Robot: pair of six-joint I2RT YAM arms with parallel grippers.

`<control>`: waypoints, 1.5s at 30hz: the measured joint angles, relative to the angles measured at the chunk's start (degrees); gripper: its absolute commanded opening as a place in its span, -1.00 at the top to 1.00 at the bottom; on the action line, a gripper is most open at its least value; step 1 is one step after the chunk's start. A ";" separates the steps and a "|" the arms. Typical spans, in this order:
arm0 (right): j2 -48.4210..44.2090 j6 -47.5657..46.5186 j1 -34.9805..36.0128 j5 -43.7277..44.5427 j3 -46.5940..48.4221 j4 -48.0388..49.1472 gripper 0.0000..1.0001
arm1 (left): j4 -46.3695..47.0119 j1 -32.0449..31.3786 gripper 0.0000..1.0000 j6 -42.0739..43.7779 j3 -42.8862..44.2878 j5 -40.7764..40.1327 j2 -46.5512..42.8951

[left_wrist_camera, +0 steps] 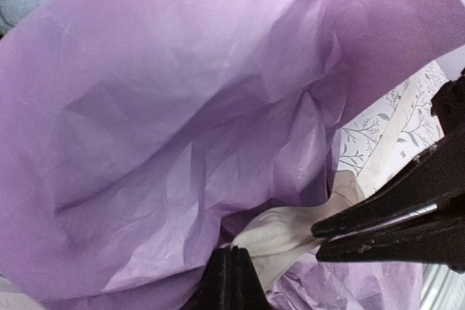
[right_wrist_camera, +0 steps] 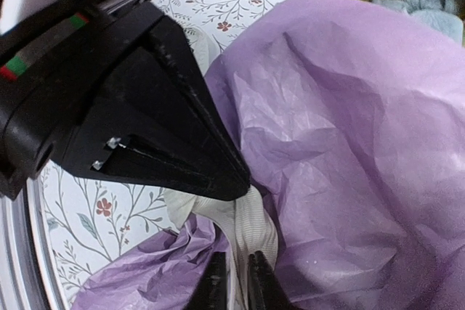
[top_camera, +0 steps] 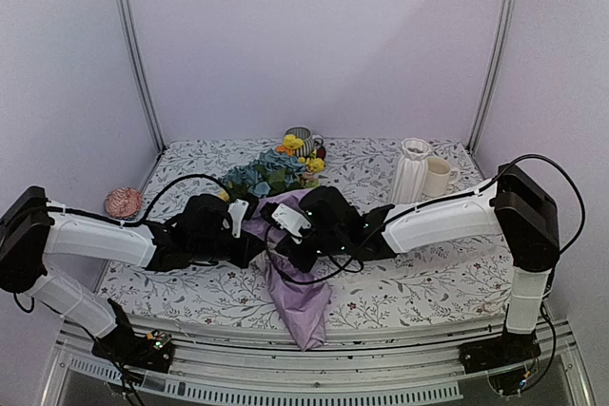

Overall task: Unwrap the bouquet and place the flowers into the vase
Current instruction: Untie the half-tied ribbon from the folded wrapping paper.

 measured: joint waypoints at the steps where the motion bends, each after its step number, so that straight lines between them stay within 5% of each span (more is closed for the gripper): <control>1: 0.00 0.00 0.00 0.11 0.09 0.00 0.94 | 0.00 0.04 1.00 0.00 0.00 0.00 0.00; 13: -0.94 0.96 0.04 1.99 -1.29 0.72 0.95 | 0.00 0.22 1.00 -0.02 0.00 0.00 0.00; 24: -16.13 10.91 -3.93 12.52 -14.49 6.88 0.94 | -0.04 0.26 1.00 -0.02 0.00 -0.09 -0.07; 30: -17.68 16.81 -7.19 14.38 -20.50 8.07 0.34 | -0.20 0.28 1.00 0.00 0.00 -0.11 -0.48; 39: -19.34 12.90 -6.14 4.92 -22.12 8.07 0.15 | -0.22 0.33 1.00 0.02 -0.02 -0.07 -1.09; 45: -14.32 7.19 -2.51 1.70 -11.87 4.20 0.14 | -0.17 0.37 1.00 0.02 -0.02 0.13 -1.44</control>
